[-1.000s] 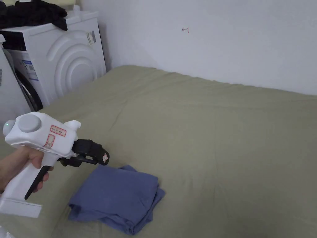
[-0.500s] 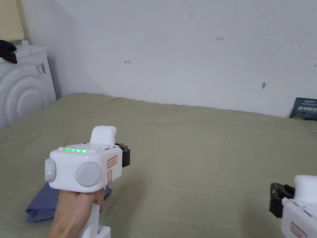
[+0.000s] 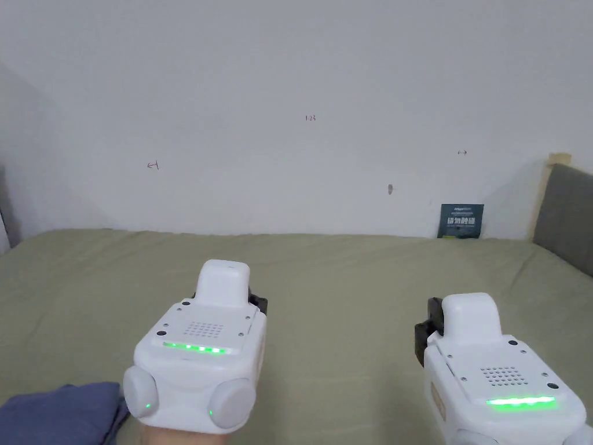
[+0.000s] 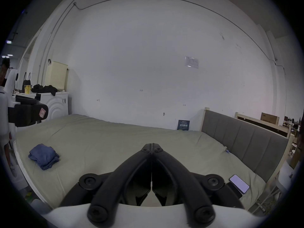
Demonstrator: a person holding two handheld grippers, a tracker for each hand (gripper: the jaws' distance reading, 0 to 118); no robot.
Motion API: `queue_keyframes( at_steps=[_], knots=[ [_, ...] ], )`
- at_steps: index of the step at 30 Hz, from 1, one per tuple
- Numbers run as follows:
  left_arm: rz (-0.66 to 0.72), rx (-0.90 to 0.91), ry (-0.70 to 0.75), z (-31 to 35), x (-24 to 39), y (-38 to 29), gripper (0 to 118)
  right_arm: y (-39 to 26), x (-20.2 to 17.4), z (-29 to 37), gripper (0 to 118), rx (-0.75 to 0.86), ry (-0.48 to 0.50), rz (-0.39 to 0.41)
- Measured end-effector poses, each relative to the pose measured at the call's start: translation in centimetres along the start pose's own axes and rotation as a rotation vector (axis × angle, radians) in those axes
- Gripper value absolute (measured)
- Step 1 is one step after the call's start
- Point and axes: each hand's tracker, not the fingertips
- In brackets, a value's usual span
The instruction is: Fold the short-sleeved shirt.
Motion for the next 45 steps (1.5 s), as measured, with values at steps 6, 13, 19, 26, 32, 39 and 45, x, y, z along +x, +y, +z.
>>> queue_keyframes(
  at_steps=[6, 13, 19, 26, 32, 39, 45],
  knots=[
    [0.012, 0.004, 0.004, -0.1, -0.1, 0.3, 0, 0.3, 0.1, -0.2, 0, 0.008, 0.012, -0.030],
    [0.008, 0.006, -0.002, -0.2, -0.1, 0.2, 0, 0.3, 0.4, -0.5, 0, 0.009, 0.006, -0.036],
    [0.010, -0.029, 0.033, -0.6, -0.4, -0.3, 118, 0.7, 0.8, -0.6, 118, 0.021, 0.004, -0.054],
    [0.016, 0.006, 0.081, -0.3, -1.0, -0.5, 118, 0.2, 1.5, -0.8, 118, 0.042, -0.007, -0.049],
    [0.005, -0.004, 0.090, 0.0, -2.4, -1.4, 118, -0.6, 2.6, -0.7, 118, 0.034, -0.005, -0.050],
    [-0.005, -0.055, 0.067, -0.2, -2.5, -1.8, 118, -0.8, 2.5, -0.4, 118, 0.014, 0.002, -0.048],
    [0.072, -0.108, 0.015, 0.5, -2.8, -1.3, 118, -1.0, 2.6, -0.1, 118, 0.000, 0.007, -0.050]
  ],
)
